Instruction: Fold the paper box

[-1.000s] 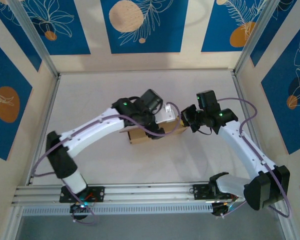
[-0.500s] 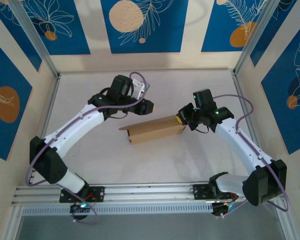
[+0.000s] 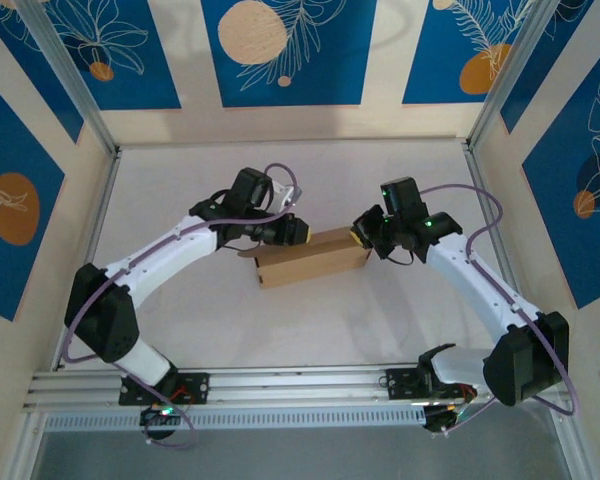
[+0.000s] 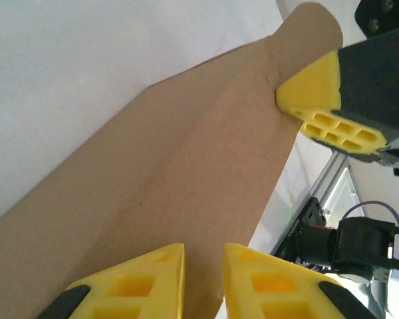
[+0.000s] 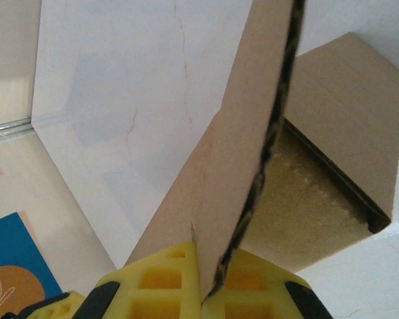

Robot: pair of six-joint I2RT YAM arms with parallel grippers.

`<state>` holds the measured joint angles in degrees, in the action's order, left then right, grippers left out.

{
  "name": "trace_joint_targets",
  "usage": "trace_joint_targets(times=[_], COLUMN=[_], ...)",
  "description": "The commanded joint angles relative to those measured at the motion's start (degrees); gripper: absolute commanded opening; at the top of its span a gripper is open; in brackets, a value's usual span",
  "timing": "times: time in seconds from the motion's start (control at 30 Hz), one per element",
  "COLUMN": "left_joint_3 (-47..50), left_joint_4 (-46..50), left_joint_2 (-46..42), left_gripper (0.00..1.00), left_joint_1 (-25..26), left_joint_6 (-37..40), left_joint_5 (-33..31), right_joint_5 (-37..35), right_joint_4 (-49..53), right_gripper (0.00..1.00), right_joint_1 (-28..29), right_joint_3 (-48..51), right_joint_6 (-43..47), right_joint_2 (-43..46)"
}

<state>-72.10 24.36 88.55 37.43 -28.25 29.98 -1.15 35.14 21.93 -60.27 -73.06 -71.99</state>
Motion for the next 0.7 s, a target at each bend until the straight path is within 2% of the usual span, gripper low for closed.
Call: trace_joint_targets(times=[0.0, 0.27, 0.33, 0.47, 0.53, 0.6, 0.67], left_joint_3=[1.90, 5.51, 5.67, 6.22, 6.65, 6.89, 7.04], left_joint_4=[-0.21, 1.13, 2.10, 3.06, 3.07, 2.82, 2.96], left_joint_2=[-3.55, -2.43, -2.02, -0.94, -0.58, -0.27, -0.01], left_gripper=[0.21, 0.18, 0.17, 0.17, 0.17, 0.17, 0.16], left_joint_1=[1.40, 1.94, 1.89, 1.92, 1.88, 1.88, 1.79], left_joint_6=[2.12, 4.09, 4.80, 5.91, 6.01, 5.95, 6.08], left_joint_5=[0.29, -1.96, -2.85, -3.44, -3.56, -3.74, -3.83], right_joint_5=[-6.25, -6.59, -6.20, -5.95, -4.80, -3.21, -1.95], right_joint_4=[7.80, 7.91, 7.91, 8.78, 9.40, 11.07, 13.03], right_gripper=[0.00, 0.01, 0.10, 0.34, 0.41, 0.45, 0.45], right_joint_1=[0.32, 1.40, 1.36, 1.28, 0.77, -0.11, -0.93], right_joint_3=[2.61, 1.75, 1.26, -0.99, -2.30, -4.07, -5.63], right_joint_6=[1.97, 2.89, 3.48, 5.43, 6.53, 8.22, 10.12], right_joint_2=[-2.05, -2.22, -1.73, -0.06, 0.73, 1.30, 1.92])
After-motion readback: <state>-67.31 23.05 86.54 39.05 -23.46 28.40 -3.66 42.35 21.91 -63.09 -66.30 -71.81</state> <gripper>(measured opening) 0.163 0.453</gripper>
